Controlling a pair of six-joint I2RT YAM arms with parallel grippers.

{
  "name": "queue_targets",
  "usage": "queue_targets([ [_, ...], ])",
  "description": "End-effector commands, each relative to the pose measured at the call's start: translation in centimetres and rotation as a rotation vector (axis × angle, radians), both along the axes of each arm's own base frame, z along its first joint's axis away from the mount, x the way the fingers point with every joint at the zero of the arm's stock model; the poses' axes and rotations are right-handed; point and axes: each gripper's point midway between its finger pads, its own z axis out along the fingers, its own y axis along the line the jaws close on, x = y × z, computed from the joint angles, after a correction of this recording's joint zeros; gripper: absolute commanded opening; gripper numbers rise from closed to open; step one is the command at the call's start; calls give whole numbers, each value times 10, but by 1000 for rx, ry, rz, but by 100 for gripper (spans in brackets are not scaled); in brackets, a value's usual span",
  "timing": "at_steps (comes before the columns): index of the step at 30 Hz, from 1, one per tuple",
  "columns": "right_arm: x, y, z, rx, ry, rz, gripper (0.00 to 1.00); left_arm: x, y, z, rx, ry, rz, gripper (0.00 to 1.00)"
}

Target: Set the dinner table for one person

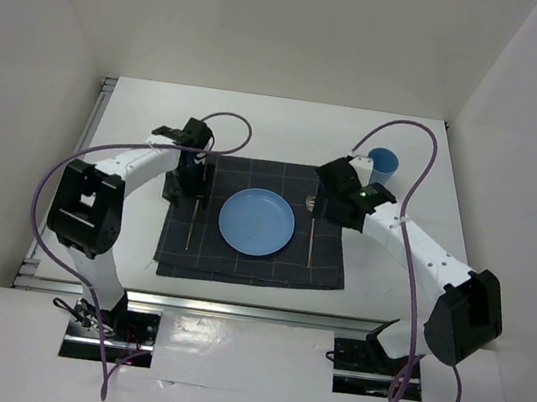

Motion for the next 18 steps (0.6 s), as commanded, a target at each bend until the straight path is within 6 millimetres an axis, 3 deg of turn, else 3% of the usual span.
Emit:
queue_targets([
  [1,32,-11,58,88,-86,-50,88,34,6,56,27,-180,-19,77],
  [2,48,-2,90,197,-110,-15,88,47,5,72,31,-232,-36,77],
  [3,61,-9,91,212,-81,-23,88,53,10,79,63,-260,-50,77],
  [4,69,-40,97,205,-55,-77,88,58,16,88,96,-291,-70,77],
  [5,77,-52,105,207,-60,-98,88,62,22,100,127,-339,-71,77],
  [6,91,-64,130,203,-122,-120,88,65,31,105,178,-373,-80,77],
  [7,104,-76,130,175,-132,-117,88,67,42,109,221,-394,-105,77],
  [8,114,-101,133,174,-146,-161,89,69,46,114,247,-419,-112,77],
  [9,123,-104,142,214,-163,-140,89,63,51,114,266,-417,-127,77],
  [10,137,-113,130,222,-141,-149,89,66,58,116,294,-426,-118,77],
  [12,153,-133,128,235,-144,-182,89,62,66,117,312,-430,-119,77],
  [13,163,-134,112,225,-112,-176,89,61,78,123,330,-441,-99,77],
  [14,170,-138,108,222,-114,-167,88,61,80,127,341,-450,-91,77],
  [18,180,-133,77,243,-56,-143,86,60,95,133,351,-463,-58,77],
])
